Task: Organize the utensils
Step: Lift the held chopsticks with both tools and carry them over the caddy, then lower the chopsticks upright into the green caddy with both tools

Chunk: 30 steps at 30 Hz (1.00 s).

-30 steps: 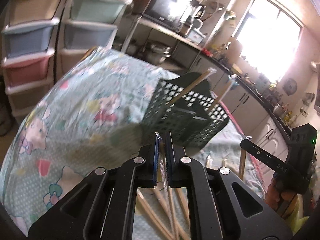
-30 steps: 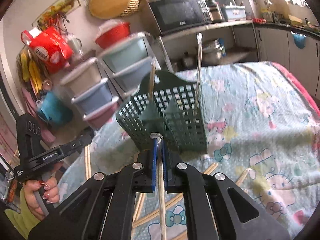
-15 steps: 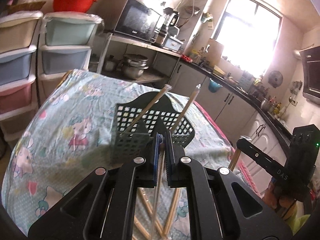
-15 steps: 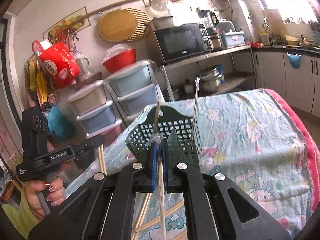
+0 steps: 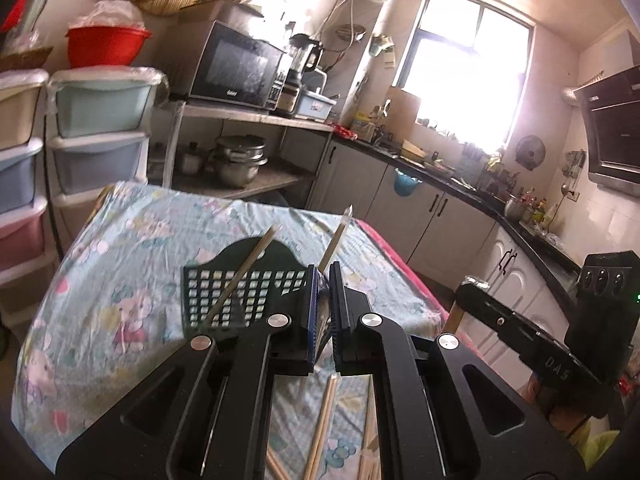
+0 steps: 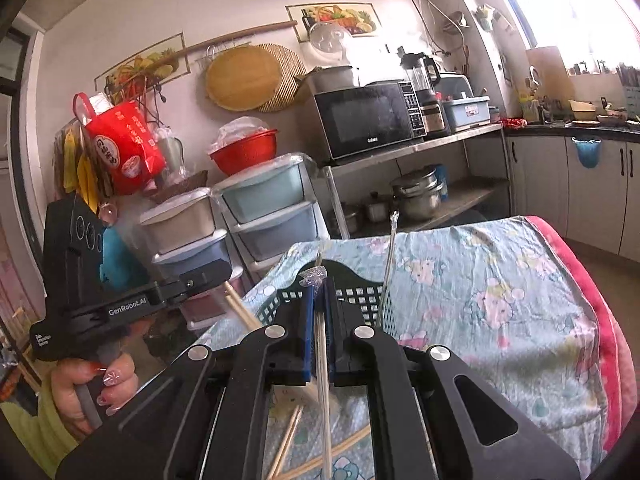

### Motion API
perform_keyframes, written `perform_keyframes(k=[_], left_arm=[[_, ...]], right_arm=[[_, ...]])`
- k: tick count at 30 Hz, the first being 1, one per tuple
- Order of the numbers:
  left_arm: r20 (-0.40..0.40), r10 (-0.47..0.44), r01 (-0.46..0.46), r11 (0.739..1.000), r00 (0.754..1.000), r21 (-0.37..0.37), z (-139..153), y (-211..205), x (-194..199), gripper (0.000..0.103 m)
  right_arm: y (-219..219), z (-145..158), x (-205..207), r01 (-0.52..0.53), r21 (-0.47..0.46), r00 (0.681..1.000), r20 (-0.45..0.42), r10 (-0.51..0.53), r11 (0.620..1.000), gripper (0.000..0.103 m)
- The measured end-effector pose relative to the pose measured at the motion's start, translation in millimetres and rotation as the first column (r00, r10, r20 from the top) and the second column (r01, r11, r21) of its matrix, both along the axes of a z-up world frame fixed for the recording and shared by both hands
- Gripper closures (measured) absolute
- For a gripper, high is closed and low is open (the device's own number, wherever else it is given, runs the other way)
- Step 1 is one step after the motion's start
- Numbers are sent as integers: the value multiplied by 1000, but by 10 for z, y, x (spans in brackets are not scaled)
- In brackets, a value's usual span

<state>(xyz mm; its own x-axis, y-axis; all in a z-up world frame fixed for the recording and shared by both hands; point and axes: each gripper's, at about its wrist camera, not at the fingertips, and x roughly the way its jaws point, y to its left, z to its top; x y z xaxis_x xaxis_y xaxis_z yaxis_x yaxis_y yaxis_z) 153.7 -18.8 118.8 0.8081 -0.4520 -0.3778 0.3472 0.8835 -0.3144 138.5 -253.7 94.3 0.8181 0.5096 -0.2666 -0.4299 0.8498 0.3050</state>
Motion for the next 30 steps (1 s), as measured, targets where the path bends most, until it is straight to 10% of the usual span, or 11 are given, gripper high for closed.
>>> perform_keyframes(k=[30], left_arm=[[165,22,-24,1000,986,11,740,-141,433,100]], right_arm=[[117,695,423,21,26,983,183,-25,999,98]])
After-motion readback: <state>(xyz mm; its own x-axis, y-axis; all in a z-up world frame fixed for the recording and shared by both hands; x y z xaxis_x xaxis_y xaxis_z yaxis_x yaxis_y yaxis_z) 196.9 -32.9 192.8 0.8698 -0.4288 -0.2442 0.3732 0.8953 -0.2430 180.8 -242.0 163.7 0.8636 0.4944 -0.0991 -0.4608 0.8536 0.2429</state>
